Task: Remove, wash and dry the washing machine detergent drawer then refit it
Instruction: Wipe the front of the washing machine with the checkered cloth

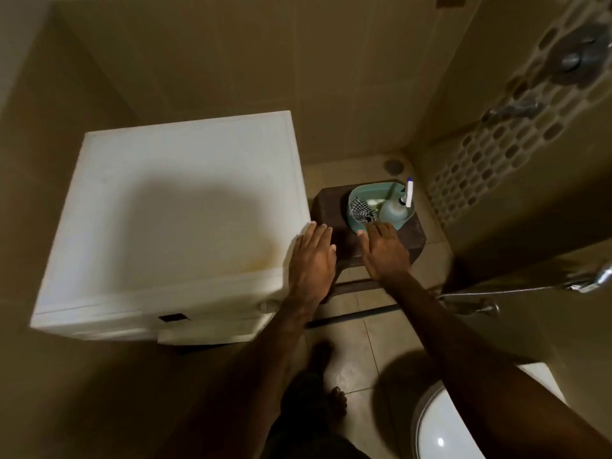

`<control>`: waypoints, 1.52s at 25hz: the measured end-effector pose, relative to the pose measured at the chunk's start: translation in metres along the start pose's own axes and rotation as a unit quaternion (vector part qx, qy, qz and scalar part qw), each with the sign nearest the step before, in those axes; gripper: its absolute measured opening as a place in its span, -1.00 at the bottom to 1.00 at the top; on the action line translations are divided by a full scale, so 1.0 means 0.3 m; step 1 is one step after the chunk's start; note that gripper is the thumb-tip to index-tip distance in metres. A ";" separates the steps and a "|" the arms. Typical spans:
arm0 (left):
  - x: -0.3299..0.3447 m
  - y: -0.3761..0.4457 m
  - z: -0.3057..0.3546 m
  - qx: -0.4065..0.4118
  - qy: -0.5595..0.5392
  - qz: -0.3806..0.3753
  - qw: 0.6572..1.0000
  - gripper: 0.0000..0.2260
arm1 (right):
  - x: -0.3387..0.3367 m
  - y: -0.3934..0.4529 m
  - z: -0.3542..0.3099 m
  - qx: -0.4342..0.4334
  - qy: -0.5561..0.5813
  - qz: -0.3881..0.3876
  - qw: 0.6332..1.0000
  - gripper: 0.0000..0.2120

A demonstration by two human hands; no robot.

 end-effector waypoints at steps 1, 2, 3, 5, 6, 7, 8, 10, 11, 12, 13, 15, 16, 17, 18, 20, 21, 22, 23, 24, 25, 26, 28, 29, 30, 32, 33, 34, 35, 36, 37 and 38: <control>0.026 0.050 0.034 0.008 0.000 -0.006 1.000 -0.54 | 0.002 0.023 0.037 0.008 0.007 -0.008 1.000 -0.37; 0.055 0.102 0.059 0.017 -0.001 -0.013 1.000 -0.54 | 0.009 0.050 0.073 0.016 0.014 -0.017 1.000 -0.37; 0.092 0.165 0.083 0.023 -0.007 -0.028 0.999 -0.53 | 0.015 0.084 0.114 0.023 0.018 -0.023 0.999 -0.37; 0.169 0.279 0.108 0.026 -0.017 -0.052 0.998 -0.57 | 0.034 0.153 0.184 0.027 0.019 -0.031 0.999 -0.37; 0.210 0.342 0.116 0.026 -0.021 -0.065 0.997 -0.60 | 0.049 0.192 0.224 0.036 0.024 -0.043 0.998 -0.37; 0.249 0.402 0.116 0.022 -0.021 -0.078 0.997 -0.62 | 0.066 0.231 0.262 0.044 0.031 -0.053 0.997 -0.38; 0.293 0.474 0.116 0.015 -0.020 -0.094 0.995 -0.62 | 0.083 0.281 0.308 0.054 0.038 -0.061 0.996 -0.42; 0.371 0.602 0.109 0.001 -0.011 -0.131 0.991 -0.61 | 0.116 0.358 0.378 0.069 0.054 -0.065 0.994 -0.48; 0.415 0.669 0.104 -0.004 -0.004 -0.154 0.988 -0.61 | 0.133 0.397 0.407 0.075 0.065 -0.066 0.993 -0.48; 0.457 0.726 0.100 -0.009 0.006 -0.175 0.985 -0.60 | 0.150 0.425 0.430 0.079 0.077 -0.063 0.992 -0.48; 0.505 0.787 0.097 -0.013 0.023 -0.196 0.980 -0.60 | 0.169 0.453 0.453 0.078 0.087 -0.055 0.992 -0.51; 0.605 0.873 0.086 -0.014 0.080 -0.238 0.968 -0.59 | 0.203 0.473 0.489 0.079 0.097 -0.033 0.992 -0.63; 0.659 0.907 0.086 -0.007 0.105 -0.259 0.960 -0.58 | 0.226 0.480 0.510 0.090 0.103 -0.038 0.990 -0.68; 0.713 0.931 0.086 0.004 0.125 -0.275 0.953 -0.56 | 0.246 0.483 0.531 0.102 0.108 -0.047 0.988 -0.69; 0.762 0.954 0.088 0.006 0.137 -0.288 0.948 -0.54 | 0.263 0.488 0.552 0.113 0.114 -0.052 0.986 -0.66; 0.837 0.990 0.095 0.001 0.170 -0.304 0.938 -0.46 | 0.277 0.491 0.581 0.123 0.126 -0.039 0.984 -0.58; 0.880 1.006 0.102 0.003 0.184 -0.307 0.934 -0.43 | 0.278 0.493 0.595 0.126 0.133 -0.030 0.983 -0.57; 0.918 1.014 0.101 -0.007 0.186 -0.329 0.926 -0.41 | 0.271 0.491 0.598 0.124 0.138 -0.019 0.983 -0.60; 0.954 1.021 0.091 -0.019 0.182 -0.345 0.921 -0.40 | 0.261 0.489 0.600 0.119 0.140 -0.005 0.983 -0.63; 0.985 1.032 0.082 -0.029 0.187 -0.358 0.914 -0.39 | 0.254 0.488 0.612 0.116 0.144 0.008 0.983 -0.67; 1.003 1.042 0.068 -0.034 0.198 -0.358 0.912 -0.39 | 0.246 0.486 0.620 0.111 0.147 0.021 0.983 -0.68; 1.006 1.050 0.064 -0.030 0.215 -0.350 0.911 -0.43 | 0.236 0.481 0.628 0.108 0.149 0.032 0.982 -0.69; 1.007 1.068 0.081 0.005 0.231 -0.330 0.915 -0.59 | 0.221 0.467 0.638 0.112 0.154 0.042 0.981 -0.67; 1.008 1.077 0.088 0.020 0.225 -0.325 0.919 -0.64 | 0.216 0.463 0.641 0.120 0.161 0.038 0.979 -0.66; 0.995 1.078 0.094 0.028 0.216 -0.329 0.919 -0.67 | 0.212 0.460 0.640 0.127 0.172 0.029 0.976 -0.66; 0.964 1.071 0.092 0.030 0.192 -0.336 0.921 -0.70 | 0.202 0.453 0.632 0.134 0.190 0.018 0.972 -0.64; 0.937 1.068 0.090 0.029 0.180 -0.325 0.928 -0.71 | 0.189 0.446 0.623 0.133 0.191 0.023 0.972 -0.63; 0.897 1.061 0.094 0.027 0.174 -0.312 0.934 -0.71 | 0.175 0.440 0.611 0.129 0.189 0.030 0.973 -0.64; 0.866 1.057 0.094 0.023 0.165 -0.301 0.939 -0.71 | 0.161 0.437 0.598 0.122 0.184 0.040 0.974 -0.65; 0.817 1.052 0.102 0.010 0.138 -0.295 0.946 -0.71 | 0.140 0.434 0.585 0.116 0.180 0.050 0.975 -0.68; 0.770 1.046 0.107 -0.003 0.102 -0.285 0.953 -0.70 | 0.121 0.433 0.574 0.115 0.180 0.058 0.975 -0.70; 0.709 1.031 0.107 -0.026 0.057 -0.277 0.959 -0.68 | 0.098 0.427 0.560 0.120 0.188 0.059 0.973 -0.71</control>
Point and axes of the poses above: each hand's wrist, its own y-axis towards the middle knuckle, its own x-axis out of the palm, z = x × y, the point moved 10 cm from there along y, towards the middle knuckle, and after that the axes turned 15 degrees about -z, right-handed, at the moved point
